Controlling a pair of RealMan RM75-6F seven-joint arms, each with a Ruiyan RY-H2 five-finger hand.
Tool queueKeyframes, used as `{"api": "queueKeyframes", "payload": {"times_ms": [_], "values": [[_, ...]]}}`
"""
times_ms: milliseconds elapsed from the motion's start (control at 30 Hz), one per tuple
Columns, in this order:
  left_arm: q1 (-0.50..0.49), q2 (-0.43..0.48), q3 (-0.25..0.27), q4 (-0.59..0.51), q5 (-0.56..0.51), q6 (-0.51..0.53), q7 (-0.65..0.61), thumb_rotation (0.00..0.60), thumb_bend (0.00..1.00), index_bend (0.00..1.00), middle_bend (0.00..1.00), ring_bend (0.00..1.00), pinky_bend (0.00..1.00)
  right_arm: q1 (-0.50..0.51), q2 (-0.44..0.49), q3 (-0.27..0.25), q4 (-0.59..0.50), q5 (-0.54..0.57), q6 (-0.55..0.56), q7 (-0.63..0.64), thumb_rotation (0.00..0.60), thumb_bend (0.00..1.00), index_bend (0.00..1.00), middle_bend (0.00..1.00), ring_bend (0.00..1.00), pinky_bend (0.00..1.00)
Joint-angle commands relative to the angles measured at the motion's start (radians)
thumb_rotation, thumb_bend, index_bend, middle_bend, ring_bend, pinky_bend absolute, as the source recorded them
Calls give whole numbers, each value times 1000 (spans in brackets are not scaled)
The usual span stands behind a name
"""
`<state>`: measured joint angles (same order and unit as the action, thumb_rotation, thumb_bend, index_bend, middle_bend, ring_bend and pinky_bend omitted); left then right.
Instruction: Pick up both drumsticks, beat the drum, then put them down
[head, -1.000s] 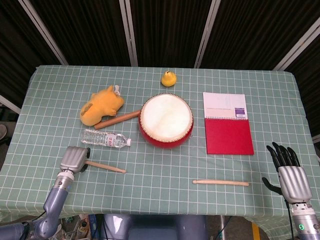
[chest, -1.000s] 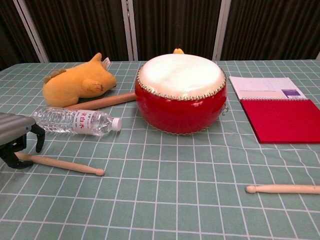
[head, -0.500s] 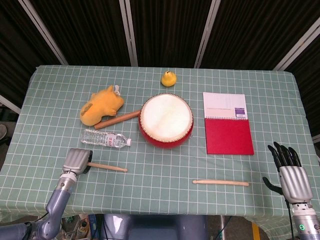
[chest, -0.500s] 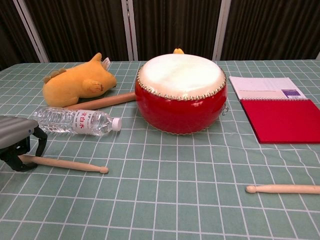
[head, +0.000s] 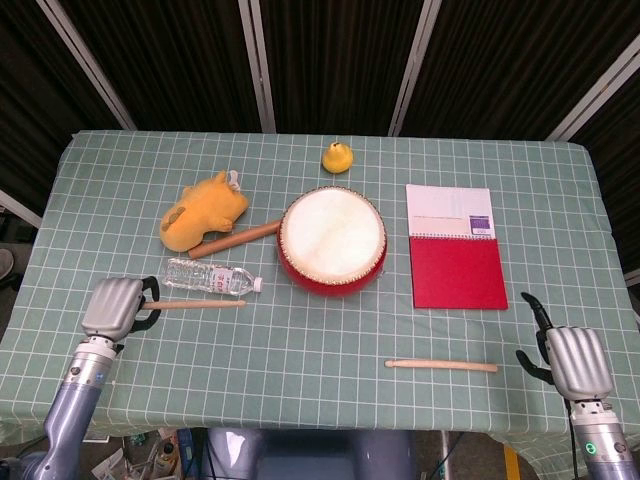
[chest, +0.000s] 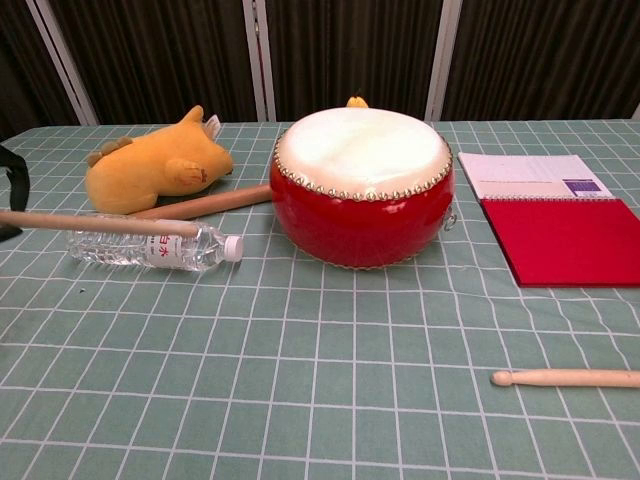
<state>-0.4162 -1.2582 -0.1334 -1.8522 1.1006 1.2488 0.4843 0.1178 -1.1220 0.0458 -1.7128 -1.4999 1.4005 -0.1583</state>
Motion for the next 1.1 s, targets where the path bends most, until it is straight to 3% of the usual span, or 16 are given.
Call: {"api": "queueKeyframes", "payload": {"times_ms": [33, 267, 467, 1100], "values": [[17, 52, -15, -40, 26, 37, -18, 600, 462, 763, 1000, 1000, 1000, 27, 11, -13, -86, 55, -79, -81, 600, 275, 364, 1000, 1000, 1000], [33, 92, -17, -69, 33, 52, -56, 600, 470, 770, 1000, 1000, 1000, 67, -63, -43, -147, 153, -185, -300, 600, 279, 490, 1000, 1000, 1000], [31, 101, -12, -59, 37, 34, -85, 600, 470, 770, 1000, 1000, 1000, 73, -175, -57, -121, 211, -182, -454, 600, 295, 549, 1000, 1000, 1000], [26, 97, -12, -46, 35, 32, -103, 600, 470, 771, 1000, 1000, 1000, 107, -309, -12, -19, 312, -169, -513, 600, 327, 573, 1000, 1000, 1000]]}}
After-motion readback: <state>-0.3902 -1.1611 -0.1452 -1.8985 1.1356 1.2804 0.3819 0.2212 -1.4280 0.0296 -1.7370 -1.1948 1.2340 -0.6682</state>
